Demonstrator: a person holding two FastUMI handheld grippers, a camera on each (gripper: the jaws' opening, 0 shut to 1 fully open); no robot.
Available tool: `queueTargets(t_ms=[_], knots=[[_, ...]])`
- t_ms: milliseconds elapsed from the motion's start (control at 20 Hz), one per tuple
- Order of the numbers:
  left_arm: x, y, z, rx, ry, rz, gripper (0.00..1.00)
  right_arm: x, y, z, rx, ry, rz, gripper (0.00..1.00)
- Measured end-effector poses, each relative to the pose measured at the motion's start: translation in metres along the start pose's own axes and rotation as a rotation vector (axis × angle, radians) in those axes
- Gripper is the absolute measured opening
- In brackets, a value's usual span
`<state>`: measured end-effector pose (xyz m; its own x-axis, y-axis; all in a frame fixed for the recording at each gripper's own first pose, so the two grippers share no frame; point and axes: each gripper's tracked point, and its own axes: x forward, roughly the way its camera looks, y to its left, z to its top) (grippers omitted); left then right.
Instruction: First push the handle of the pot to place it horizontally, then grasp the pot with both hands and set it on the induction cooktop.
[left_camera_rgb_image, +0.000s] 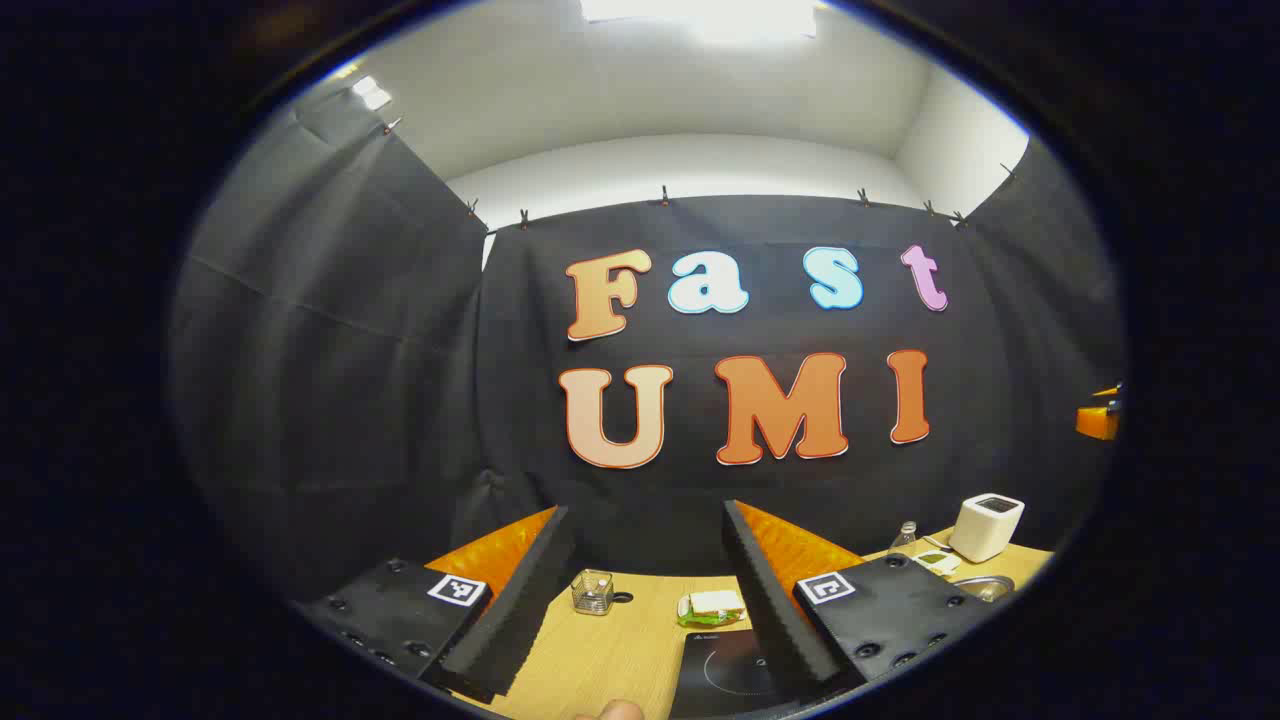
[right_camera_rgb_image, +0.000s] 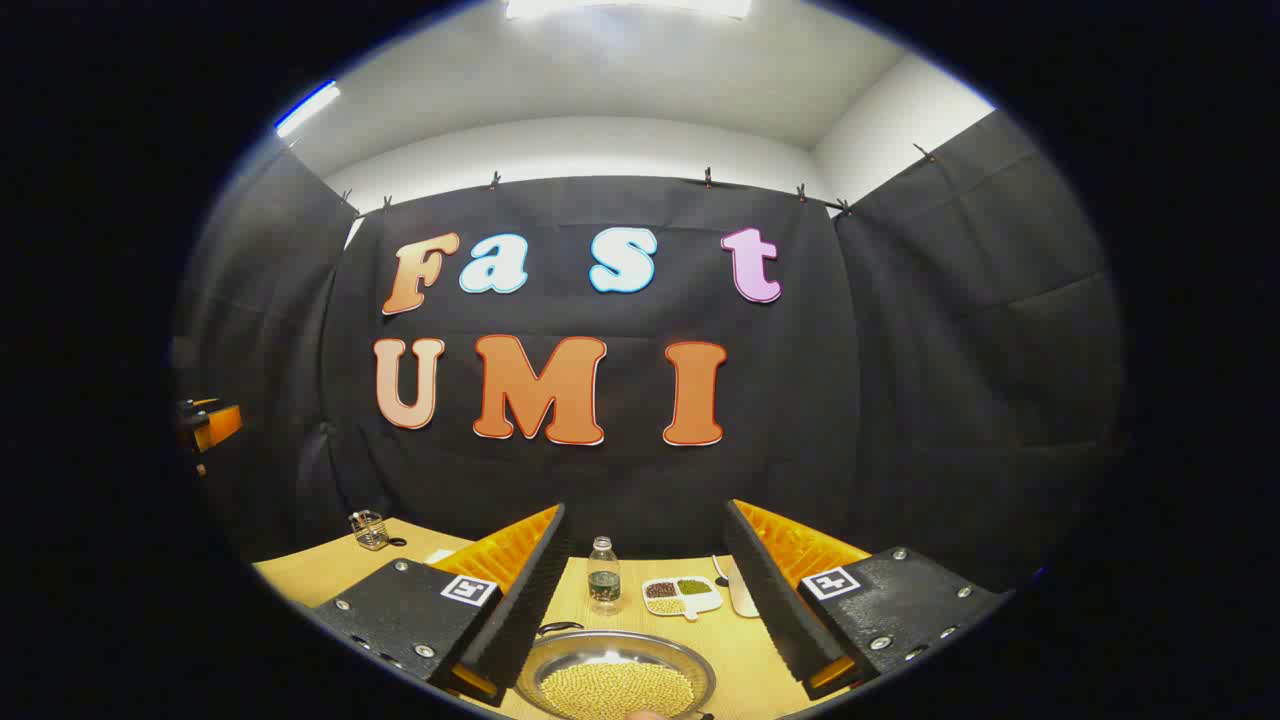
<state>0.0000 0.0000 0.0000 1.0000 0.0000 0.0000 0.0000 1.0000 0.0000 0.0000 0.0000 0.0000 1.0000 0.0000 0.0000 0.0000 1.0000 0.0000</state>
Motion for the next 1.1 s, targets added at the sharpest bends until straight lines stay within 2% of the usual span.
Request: queueTargets(t_ms=[50,100,150,200,250,450,500,550,600,650,700,750,800,1100], knots=[[0.0,-0.002,-0.002,-0.003,0.006,-0.007,0.99,0.001,0.002,-0.001,-0.002,0.005,0.003,0.95],[0.002,-0.005,-0.003,-0.007,0.012,-0.016,0.99,0.003,0.003,-0.004,-0.005,0.011,0.007,0.95],[0.002,-0.008,-0.004,-0.01,0.015,-0.023,0.99,0.004,0.003,-0.005,-0.007,0.015,0.009,0.95],[0.003,-0.009,-0.004,-0.011,0.014,-0.027,0.99,0.006,0.003,-0.006,-0.007,0.019,0.009,1.0],[0.004,-0.01,-0.001,-0.01,0.01,-0.029,0.98,0.007,0.001,-0.007,-0.007,0.022,0.008,0.95],[0.008,-0.016,0.002,-0.005,-0.001,-0.037,0.99,0.01,-0.006,-0.01,0.006,0.031,-0.004,0.95],[0.009,-0.019,0.001,-0.006,0.002,-0.043,0.99,0.011,-0.006,-0.011,0.011,0.033,-0.004,1.0],[0.01,-0.021,0.001,-0.008,0.007,-0.048,0.99,0.011,-0.006,-0.011,0.015,0.036,-0.004,0.95],[0.011,-0.021,0.0,-0.009,0.01,-0.052,0.99,0.012,-0.005,-0.013,0.017,0.039,-0.001,1.0],[0.012,-0.022,0.001,-0.011,0.012,-0.055,0.99,0.012,-0.005,-0.014,0.018,0.04,0.003,0.95],[0.012,-0.021,0.003,-0.012,0.011,-0.056,0.98,0.013,-0.005,-0.014,0.019,0.04,0.004,0.95],[0.012,-0.021,0.004,-0.012,0.008,-0.054,0.99,0.014,-0.005,-0.014,0.017,0.037,0.005,1.0],[0.013,-0.021,0.004,-0.01,0.006,-0.052,0.99,0.014,-0.005,-0.013,0.016,0.035,0.006,0.95],[0.011,-0.021,0.004,-0.011,0.007,-0.053,0.98,0.014,-0.003,-0.019,0.001,0.043,0.015,0.9]])
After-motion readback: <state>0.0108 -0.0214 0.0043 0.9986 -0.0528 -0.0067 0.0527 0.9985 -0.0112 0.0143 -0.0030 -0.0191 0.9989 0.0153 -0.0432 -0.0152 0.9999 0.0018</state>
